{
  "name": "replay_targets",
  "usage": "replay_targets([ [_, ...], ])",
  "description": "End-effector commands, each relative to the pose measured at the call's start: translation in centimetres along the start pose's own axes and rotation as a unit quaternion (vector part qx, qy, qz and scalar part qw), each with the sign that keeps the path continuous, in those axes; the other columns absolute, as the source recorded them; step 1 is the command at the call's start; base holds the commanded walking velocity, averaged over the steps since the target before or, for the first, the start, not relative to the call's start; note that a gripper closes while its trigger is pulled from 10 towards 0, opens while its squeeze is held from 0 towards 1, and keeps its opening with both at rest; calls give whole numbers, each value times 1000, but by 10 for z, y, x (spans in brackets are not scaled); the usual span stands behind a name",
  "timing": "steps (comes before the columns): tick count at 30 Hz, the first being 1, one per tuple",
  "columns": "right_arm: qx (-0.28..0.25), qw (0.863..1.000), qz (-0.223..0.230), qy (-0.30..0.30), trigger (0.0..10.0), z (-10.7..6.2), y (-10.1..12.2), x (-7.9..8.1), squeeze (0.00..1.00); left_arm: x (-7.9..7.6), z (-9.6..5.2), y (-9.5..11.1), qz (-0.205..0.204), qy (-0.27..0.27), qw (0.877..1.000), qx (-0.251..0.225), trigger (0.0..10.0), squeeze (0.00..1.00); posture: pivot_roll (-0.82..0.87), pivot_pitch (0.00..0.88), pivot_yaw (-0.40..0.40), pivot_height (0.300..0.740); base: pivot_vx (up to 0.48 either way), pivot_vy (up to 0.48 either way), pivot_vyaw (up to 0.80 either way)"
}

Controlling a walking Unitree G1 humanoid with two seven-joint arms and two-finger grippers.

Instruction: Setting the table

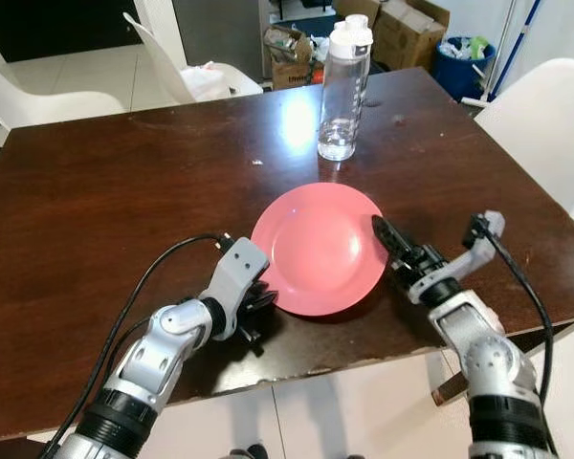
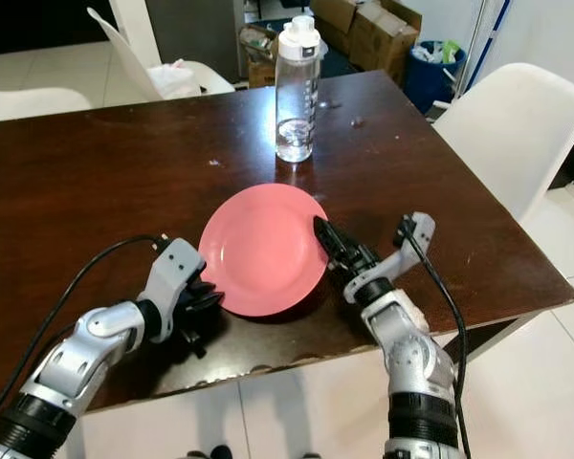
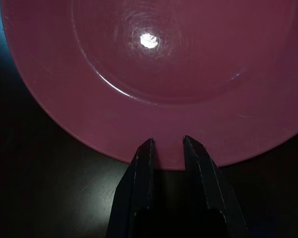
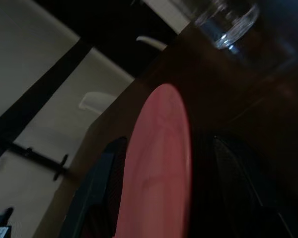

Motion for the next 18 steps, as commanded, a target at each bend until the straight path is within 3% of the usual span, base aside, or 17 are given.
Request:
replay_targets([
  [1, 48, 998, 29, 22, 4039, 4, -20, 3, 0, 3, -4, -25, -16, 10, 999, 46, 10000, 0, -12, 101, 122, 740, 0, 0, 0],
  [2, 59, 997, 40, 30, 4039, 5, -24, 5, 0, 3, -4, -24, -15, 9, 999, 45, 10000, 0, -12, 101, 122, 740, 0, 0, 0],
  [3, 72, 996, 47, 35, 510, 6, -28, 6, 0, 3, -4, -23, -15, 10, 999, 43, 10000, 0, -7, 104, 114, 740, 0, 0, 0],
  [4, 80, 995, 50, 38, 0, 6, -30, 6, 0, 3, -5, -21, -15, 11, 999, 40, 10000, 0, -8, 107, 108, 740, 0, 0, 0],
  [7, 79, 994, 61, 40, 0, 3, -30, 6, 0, 4, -6, -15, -16, 15, 999, 27, 10000, 0, -9, 108, 105, 740, 0, 0, 0],
  [18, 25, 994, 94, 47, 0, -10, -9, 5, 0, -3, -23, 43, 11, -6, 998, -59, 10000, 0, -23, 111, 101, 740, 0, 0, 0],
])
Point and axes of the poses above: a point about 5 cm out from each wrist's last joint towards the gripper, its own z axis pointing out of the wrist towards the gripper, its own y axis along the axis of the wrist's last joint, x = y × z, the point moved 3 cm from there along z, pointing out of the wrist towards the gripper, and after that the axes turned 14 degrees about -z, right-handed, at the moved point
